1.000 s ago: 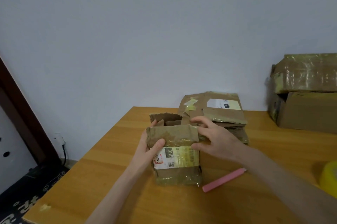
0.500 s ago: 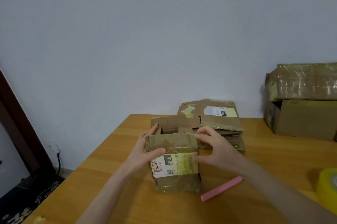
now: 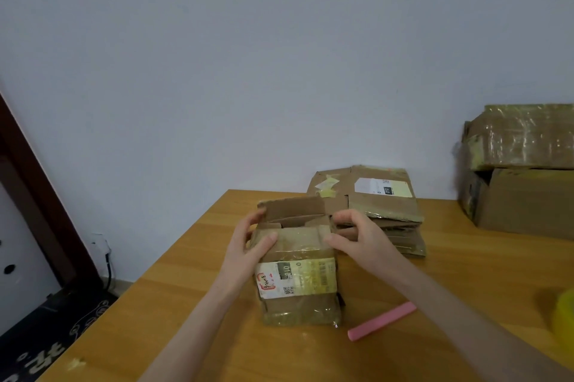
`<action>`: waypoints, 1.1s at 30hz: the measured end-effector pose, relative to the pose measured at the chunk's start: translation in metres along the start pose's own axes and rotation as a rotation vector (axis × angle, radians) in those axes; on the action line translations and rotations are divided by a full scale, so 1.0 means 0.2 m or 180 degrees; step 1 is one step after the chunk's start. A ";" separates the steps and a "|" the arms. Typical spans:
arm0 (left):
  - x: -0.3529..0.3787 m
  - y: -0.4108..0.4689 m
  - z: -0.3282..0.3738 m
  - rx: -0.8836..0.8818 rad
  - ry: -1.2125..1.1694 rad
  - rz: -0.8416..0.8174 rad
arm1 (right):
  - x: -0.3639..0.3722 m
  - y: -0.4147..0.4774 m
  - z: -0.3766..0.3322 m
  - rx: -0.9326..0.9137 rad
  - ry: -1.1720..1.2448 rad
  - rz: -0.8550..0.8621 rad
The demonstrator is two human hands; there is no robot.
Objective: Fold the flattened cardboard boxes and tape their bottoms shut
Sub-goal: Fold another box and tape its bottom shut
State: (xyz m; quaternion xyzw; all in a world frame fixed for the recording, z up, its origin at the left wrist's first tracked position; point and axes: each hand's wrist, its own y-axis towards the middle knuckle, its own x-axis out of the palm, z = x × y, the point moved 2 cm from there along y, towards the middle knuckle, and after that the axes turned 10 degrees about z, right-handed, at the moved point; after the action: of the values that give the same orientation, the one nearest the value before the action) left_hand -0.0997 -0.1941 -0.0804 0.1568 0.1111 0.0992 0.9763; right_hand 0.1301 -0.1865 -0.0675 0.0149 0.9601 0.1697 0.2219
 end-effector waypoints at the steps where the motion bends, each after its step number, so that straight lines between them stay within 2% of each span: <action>1: -0.01 0.01 0.00 -0.0003 0.0075 -0.0009 | 0.01 0.01 0.00 0.0124 0.0040 0.0030; 4: -0.01 0.03 0.01 -0.0037 0.0265 -0.0136 | 0.03 0.04 -0.03 0.0112 -0.0022 -0.0122; 8: -0.01 0.04 0.01 -0.0038 0.0366 -0.0231 | 0.03 0.04 -0.08 -0.0530 -0.0629 -0.0536; 12: -0.02 0.00 -0.04 -0.0278 -0.0058 -0.0153 | 0.06 0.02 -0.04 -0.0797 -0.1247 -0.0850; 18: 0.05 -0.05 0.02 -0.0342 -0.0360 0.0019 | 0.06 -0.03 0.01 -0.0704 -0.0508 -0.0439; 25: 0.26 -0.07 0.04 -0.0263 -0.0152 -0.0187 | -0.15 -0.11 0.08 -0.0529 -0.0585 -0.0130; 31: 0.41 -0.14 0.09 -0.0024 0.0088 -0.0560 | -0.36 -0.19 0.08 -0.0129 -0.0626 -0.0244; 33: 0.43 -0.15 0.15 0.0104 0.0075 -0.0566 | -0.39 -0.21 0.04 -0.0137 -0.0599 -0.0135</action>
State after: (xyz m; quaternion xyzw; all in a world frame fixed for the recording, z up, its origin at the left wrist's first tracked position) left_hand -0.0059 -0.2108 -0.0790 0.1611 0.1376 0.0122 0.9772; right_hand 0.2051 -0.2317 -0.0555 0.0057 0.9312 0.1834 0.3149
